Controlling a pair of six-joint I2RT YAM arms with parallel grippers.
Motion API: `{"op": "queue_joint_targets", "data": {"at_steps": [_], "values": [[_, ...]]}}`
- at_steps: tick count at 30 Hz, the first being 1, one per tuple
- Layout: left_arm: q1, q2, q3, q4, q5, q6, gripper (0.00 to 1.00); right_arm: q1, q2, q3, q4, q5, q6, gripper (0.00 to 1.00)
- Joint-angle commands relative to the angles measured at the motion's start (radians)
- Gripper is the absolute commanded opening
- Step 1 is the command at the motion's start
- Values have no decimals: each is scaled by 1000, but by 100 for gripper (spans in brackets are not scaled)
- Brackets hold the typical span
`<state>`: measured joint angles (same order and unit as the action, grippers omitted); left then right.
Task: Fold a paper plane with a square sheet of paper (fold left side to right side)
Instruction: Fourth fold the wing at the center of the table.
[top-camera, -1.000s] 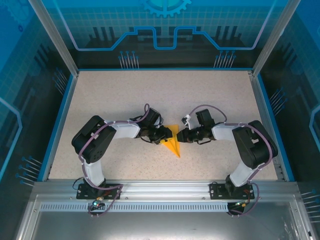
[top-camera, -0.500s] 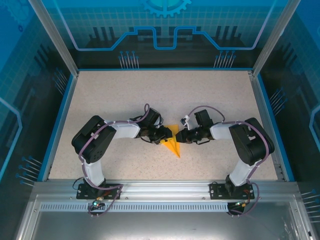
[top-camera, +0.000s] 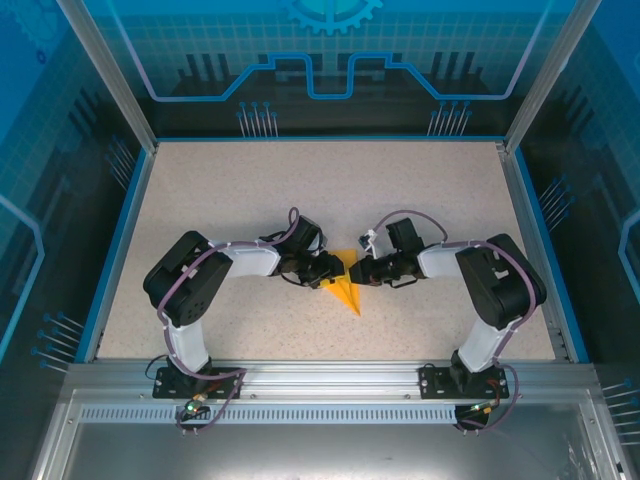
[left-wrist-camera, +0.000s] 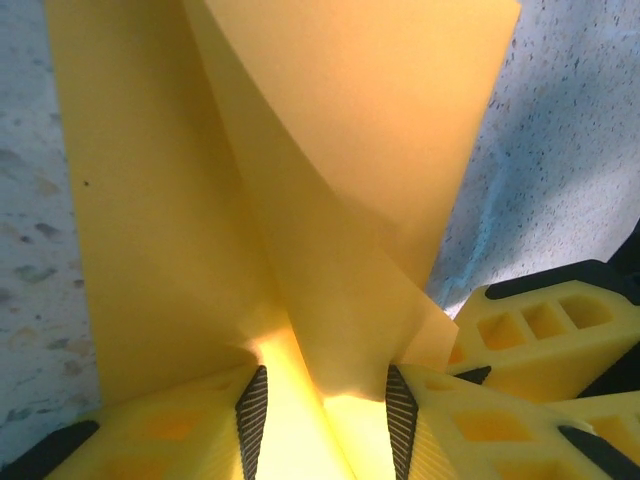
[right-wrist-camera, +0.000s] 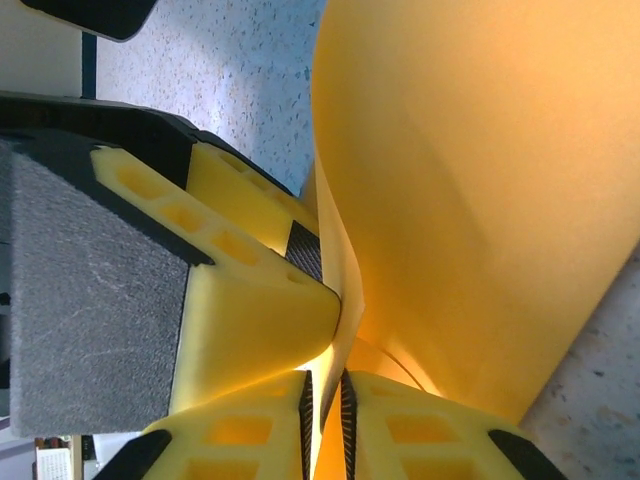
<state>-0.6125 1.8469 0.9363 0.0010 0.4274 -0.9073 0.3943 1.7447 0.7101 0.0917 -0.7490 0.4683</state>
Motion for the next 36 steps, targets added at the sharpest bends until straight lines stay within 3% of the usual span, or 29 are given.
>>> {"op": "queue_joint_targets", "data": {"at_steps": [1, 6, 36], "values": [[-3, 14, 5, -84, -39, 23, 40, 11, 19, 21, 1, -16, 3, 11], [-3, 13, 7, -88, -41, 26, 40, -2, -7, 22, -47, 17, -26, 4], [-3, 8, -1, -87, -42, 26, 40, -43, -5, 48, -181, 135, -97, 5]]}}
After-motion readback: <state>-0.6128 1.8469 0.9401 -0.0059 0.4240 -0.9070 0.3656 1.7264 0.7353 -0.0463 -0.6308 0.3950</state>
